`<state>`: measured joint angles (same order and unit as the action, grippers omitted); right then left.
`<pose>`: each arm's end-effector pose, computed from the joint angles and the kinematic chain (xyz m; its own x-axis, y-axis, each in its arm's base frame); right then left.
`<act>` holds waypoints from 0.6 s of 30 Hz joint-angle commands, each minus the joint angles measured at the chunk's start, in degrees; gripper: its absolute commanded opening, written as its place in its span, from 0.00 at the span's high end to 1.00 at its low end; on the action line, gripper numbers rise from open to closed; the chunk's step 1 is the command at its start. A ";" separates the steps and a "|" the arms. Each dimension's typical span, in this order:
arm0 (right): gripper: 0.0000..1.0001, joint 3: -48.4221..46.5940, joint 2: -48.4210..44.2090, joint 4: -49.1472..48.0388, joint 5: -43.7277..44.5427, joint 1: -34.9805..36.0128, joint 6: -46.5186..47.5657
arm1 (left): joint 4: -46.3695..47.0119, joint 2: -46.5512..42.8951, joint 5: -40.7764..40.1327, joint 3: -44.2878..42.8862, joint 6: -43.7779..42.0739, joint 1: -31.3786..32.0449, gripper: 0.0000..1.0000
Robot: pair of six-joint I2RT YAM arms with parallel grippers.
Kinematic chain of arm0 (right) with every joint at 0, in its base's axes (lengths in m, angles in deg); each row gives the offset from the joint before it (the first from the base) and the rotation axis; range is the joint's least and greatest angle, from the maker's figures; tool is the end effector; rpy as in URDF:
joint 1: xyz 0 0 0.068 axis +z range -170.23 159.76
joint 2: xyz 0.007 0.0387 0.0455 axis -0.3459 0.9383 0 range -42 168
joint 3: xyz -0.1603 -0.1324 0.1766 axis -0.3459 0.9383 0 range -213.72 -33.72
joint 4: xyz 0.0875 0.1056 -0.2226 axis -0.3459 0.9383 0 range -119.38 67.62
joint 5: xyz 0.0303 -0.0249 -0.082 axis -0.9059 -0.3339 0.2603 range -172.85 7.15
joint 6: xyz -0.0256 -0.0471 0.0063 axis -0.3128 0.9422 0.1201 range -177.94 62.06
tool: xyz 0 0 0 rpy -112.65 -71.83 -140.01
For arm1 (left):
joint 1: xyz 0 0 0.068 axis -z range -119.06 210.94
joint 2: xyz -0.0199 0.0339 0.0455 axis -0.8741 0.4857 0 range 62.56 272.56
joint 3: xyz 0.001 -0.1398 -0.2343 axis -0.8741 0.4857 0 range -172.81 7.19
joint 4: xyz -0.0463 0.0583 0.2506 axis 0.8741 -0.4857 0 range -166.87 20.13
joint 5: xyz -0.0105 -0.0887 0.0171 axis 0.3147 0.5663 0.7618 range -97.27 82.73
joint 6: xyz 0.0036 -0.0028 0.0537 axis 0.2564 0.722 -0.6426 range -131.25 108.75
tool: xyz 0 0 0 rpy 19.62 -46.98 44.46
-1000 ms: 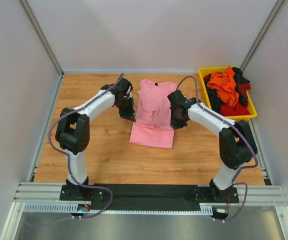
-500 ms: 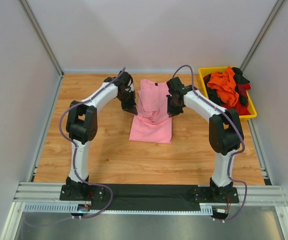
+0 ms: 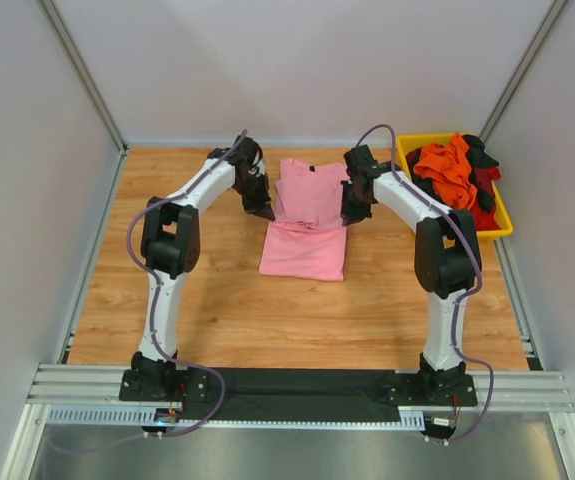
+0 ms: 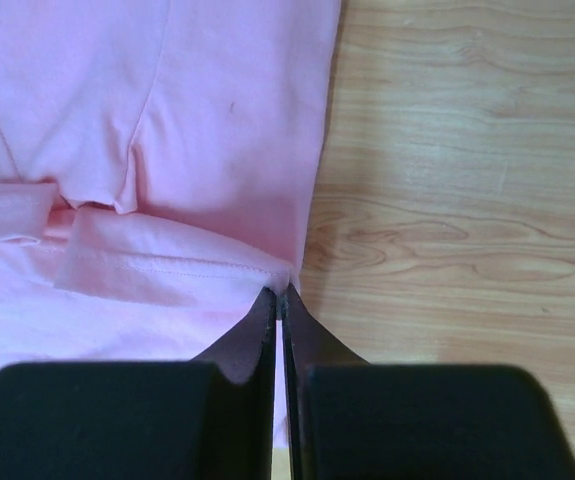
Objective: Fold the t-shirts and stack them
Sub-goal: Fold the tshirt
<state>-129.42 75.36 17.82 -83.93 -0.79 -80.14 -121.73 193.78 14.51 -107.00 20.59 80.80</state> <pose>0.4058 0.1440 0.2111 -0.9424 0.0678 -0.3275 0.0181 0.9881 0.1526 0.4511 -0.1770 0.1978 -0.9781 -0.1676 -0.1233 -0.0881 0.8705 -0.4841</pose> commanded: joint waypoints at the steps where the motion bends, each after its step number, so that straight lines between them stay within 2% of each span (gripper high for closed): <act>1: 1.00 -2.82 1.90 -1.06 -2.25 -1.25 0.93 | -0.44 2.10 1.42 -2.88 1.04 -0.87 1.00; 13: 0.97 -6.42 5.24 -3.26 -3.93 -2.48 -0.13 | 2.20 3.52 3.44 -5.43 1.39 -1.66 1.00; 14: 0.95 -7.04 5.59 -2.99 -4.01 -2.57 -0.04 | 2.20 3.43 3.53 -5.86 1.21 -1.92 0.99; 16: 0.91 -8.36 5.51 -2.55 -3.84 -2.74 -0.04 | 2.98 2.55 3.88 -6.13 1.04 -2.28 0.89; 18: 0.82 -8.62 4.11 -2.55 -3.06 -2.74 -0.30 | 3.51 0.81 3.88 -6.39 0.51 -2.80 0.80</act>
<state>-134.99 80.72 16.66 -87.39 -3.11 -80.51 -120.00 197.73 17.26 -110.98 20.89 79.22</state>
